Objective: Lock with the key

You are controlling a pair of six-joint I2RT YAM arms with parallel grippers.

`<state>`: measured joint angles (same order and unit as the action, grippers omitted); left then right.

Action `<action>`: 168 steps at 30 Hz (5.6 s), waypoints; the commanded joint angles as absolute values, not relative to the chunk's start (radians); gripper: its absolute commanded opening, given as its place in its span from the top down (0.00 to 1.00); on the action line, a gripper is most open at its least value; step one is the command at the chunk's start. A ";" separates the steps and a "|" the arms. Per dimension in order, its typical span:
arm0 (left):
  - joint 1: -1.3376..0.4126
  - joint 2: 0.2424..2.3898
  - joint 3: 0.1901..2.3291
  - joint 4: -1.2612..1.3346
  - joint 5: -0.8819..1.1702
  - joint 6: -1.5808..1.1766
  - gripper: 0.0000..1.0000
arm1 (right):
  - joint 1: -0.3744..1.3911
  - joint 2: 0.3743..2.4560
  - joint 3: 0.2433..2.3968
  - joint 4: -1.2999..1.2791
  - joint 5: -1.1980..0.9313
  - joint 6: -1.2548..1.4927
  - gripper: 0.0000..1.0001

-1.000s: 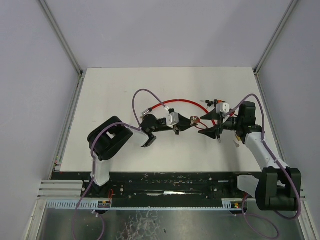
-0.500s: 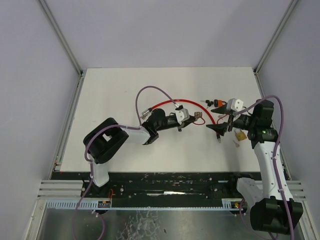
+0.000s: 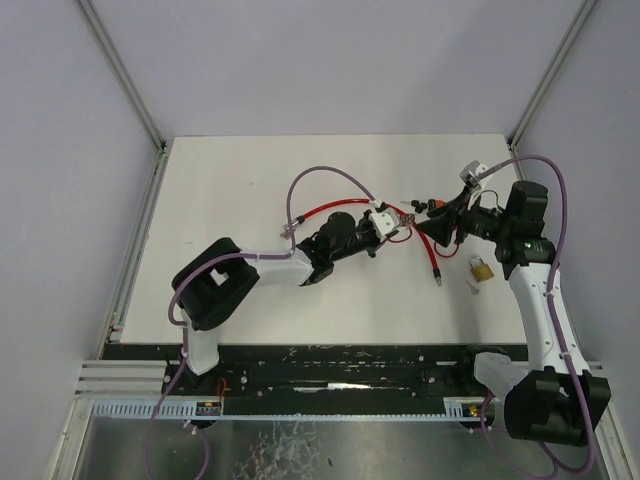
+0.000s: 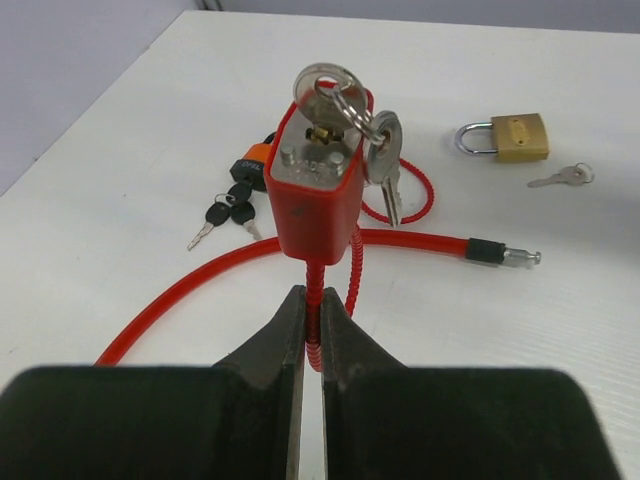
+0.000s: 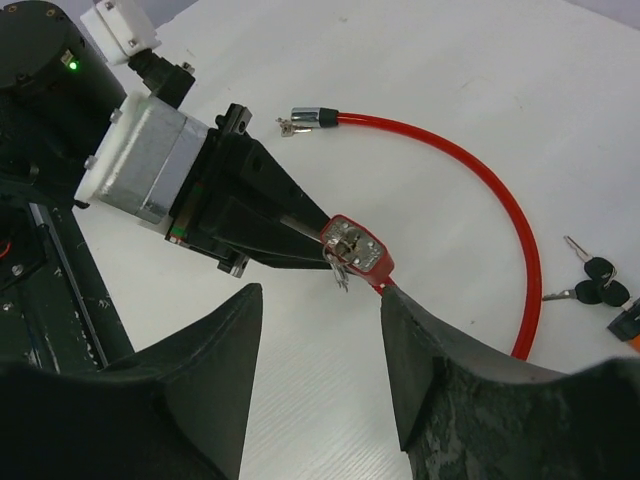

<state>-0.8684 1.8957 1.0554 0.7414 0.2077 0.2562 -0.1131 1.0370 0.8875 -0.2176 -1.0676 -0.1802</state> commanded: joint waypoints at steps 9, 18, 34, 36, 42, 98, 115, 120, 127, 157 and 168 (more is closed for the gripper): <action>-0.908 1.932 1.102 0.718 0.123 0.325 1.00 | -0.027 1.071 0.892 -0.111 -0.839 -0.121 0.59; -0.917 1.941 1.105 0.718 0.121 0.337 1.00 | 0.010 1.122 0.893 -0.132 -0.811 -0.155 0.64; -0.915 1.934 1.097 0.724 0.095 0.344 1.00 | 0.027 1.126 0.899 -0.196 -0.839 -0.238 0.69; -0.916 1.935 1.098 0.726 0.094 0.344 1.00 | 0.030 1.125 0.899 -0.200 -0.852 -0.243 0.70; -0.917 1.931 1.097 0.726 0.088 0.346 1.00 | 0.037 1.126 0.902 -0.212 -0.867 -0.255 0.71; -0.805 1.865 1.107 0.412 0.713 0.507 1.00 | 0.029 1.191 1.033 -0.985 -1.012 -1.450 1.00; -0.788 1.908 1.198 0.212 0.820 0.564 1.00 | 0.018 1.155 1.023 -0.983 -0.975 -1.470 1.00; -0.787 1.908 1.198 0.215 0.833 0.563 1.00 | 0.018 1.168 1.010 -1.002 -1.002 -1.514 1.00; -0.787 1.908 1.191 0.231 0.827 0.564 1.00 | 0.018 1.171 0.998 -1.026 -1.013 -1.592 1.00; -0.787 1.909 1.184 0.216 0.790 0.606 1.00 | -0.073 1.089 1.059 -1.094 -1.143 -1.590 1.00; -0.788 1.907 1.181 0.228 0.785 0.600 1.00 | -0.086 1.062 0.952 -0.962 -1.184 -1.493 0.70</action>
<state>-0.7902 1.9045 1.1812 0.2153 0.7849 0.5892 -0.0814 1.0901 1.0264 -1.0416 -1.1282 -1.5253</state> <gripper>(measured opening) 0.023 0.155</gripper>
